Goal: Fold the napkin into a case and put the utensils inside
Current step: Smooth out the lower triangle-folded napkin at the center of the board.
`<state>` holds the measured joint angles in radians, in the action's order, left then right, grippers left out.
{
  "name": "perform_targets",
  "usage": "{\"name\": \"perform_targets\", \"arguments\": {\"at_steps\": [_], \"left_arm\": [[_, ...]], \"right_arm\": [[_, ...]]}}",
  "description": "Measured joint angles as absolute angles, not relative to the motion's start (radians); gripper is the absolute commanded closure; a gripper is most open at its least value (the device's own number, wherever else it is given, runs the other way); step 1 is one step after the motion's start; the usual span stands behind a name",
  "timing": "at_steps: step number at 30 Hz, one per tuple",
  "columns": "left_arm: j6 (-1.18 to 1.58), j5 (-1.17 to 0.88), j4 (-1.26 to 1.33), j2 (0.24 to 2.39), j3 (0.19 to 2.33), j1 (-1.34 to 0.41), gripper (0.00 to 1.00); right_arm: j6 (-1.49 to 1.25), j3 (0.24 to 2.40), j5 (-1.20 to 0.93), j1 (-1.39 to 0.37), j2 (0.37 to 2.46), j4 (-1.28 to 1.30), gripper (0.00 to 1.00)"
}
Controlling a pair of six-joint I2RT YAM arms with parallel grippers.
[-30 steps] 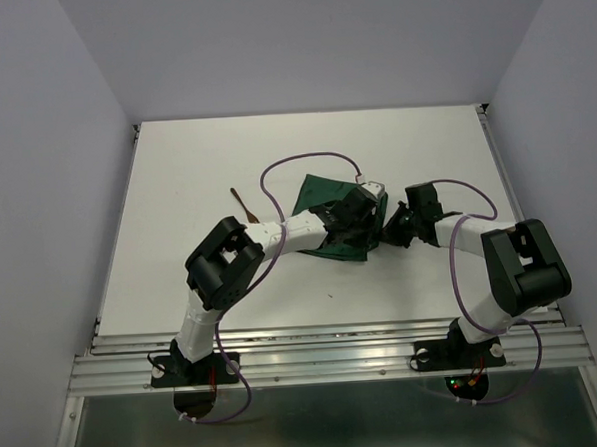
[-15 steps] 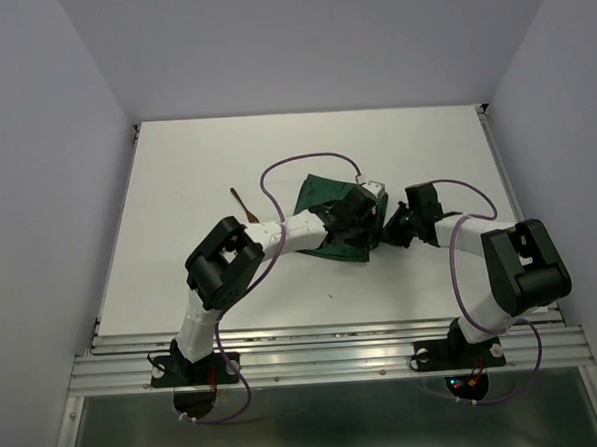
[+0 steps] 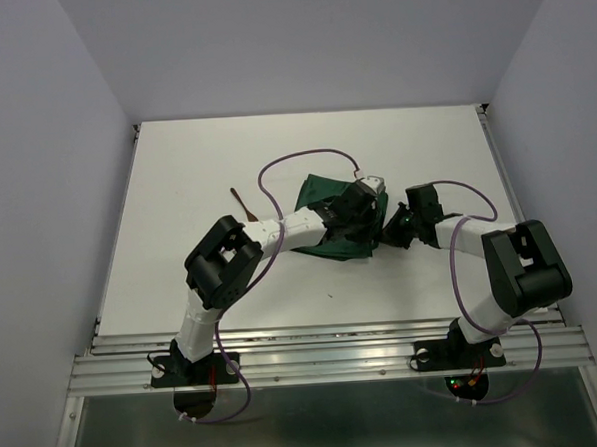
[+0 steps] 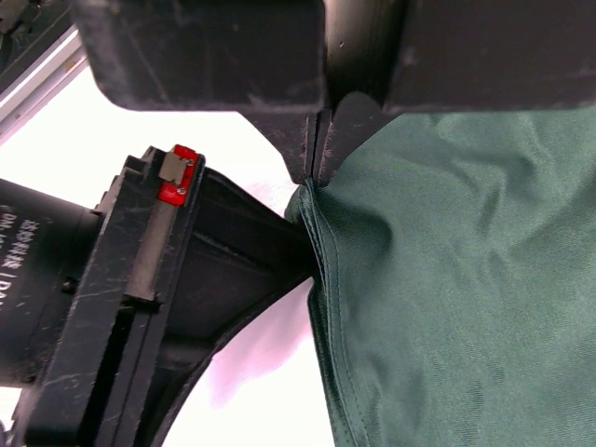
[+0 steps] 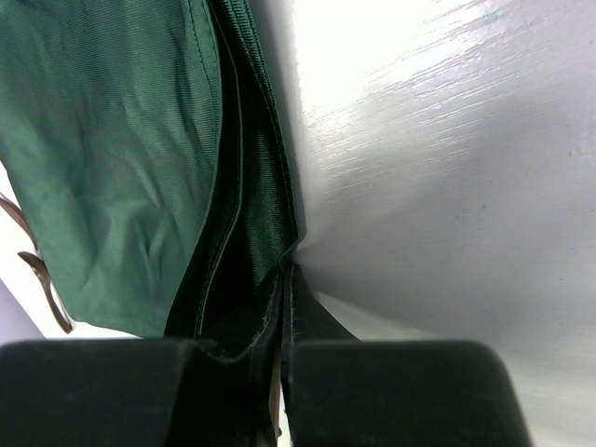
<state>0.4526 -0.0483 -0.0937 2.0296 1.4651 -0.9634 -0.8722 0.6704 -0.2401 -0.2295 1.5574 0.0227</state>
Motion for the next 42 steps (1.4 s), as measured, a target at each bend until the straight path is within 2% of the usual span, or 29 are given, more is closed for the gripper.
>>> {"name": "perform_targets", "arguments": {"at_steps": [3, 4, 5, 6, 7, 9, 13, 21, 27, 38, 42], "left_arm": [[0.453, -0.057, -0.094, 2.03, 1.467, -0.963, 1.0], [0.452, -0.06, -0.094, 2.03, 1.467, -0.963, 0.95], [0.452, -0.066, -0.094, 2.031, 1.467, -0.962, 0.84], [0.451, -0.072, -0.094, 2.031, 1.467, -0.962, 0.78], [0.449, -0.078, -0.095, 2.031, 1.467, -0.962, 0.74], [0.447, -0.087, -0.096, 2.031, 1.467, -0.962, 0.69], [0.439, -0.089, -0.105, 2.031, 1.467, -0.962, 0.67], [0.422, -0.09, -0.133, 2.029, 1.467, -0.942, 0.67], [0.419, -0.093, -0.148, 1.984, 1.466, -0.892, 0.69], [0.421, -0.106, -0.121, 1.861, 1.404, -0.801, 0.69], [0.424, -0.105, -0.125, 1.861, 1.368, -0.799, 0.78]], "right_arm": [[-0.872, 0.67, -0.24, -0.229, 1.557, 0.023, 0.94], [-0.872, 0.67, -0.24, -0.229, 1.557, 0.023, 0.92], [-0.872, 0.67, -0.24, -0.229, 1.557, 0.023, 0.89], [-0.873, 0.67, -0.24, -0.229, 1.557, 0.023, 0.87], [-0.873, 0.67, -0.24, -0.229, 1.557, 0.023, 0.8], [-0.877, 0.67, -0.235, -0.229, 1.555, 0.023, 0.77], [-0.88, 0.67, -0.189, -0.23, 1.525, 0.051, 0.68], [-0.855, 0.67, -0.059, -0.23, 1.418, 0.146, 0.67], [-0.833, 0.672, -0.003, -0.23, 1.373, 0.203, 0.72], [-0.805, 0.778, -0.053, -0.256, 1.416, 0.2, 0.82], [-0.801, 0.82, -0.069, -0.313, 1.465, 0.188, 0.83]]}}
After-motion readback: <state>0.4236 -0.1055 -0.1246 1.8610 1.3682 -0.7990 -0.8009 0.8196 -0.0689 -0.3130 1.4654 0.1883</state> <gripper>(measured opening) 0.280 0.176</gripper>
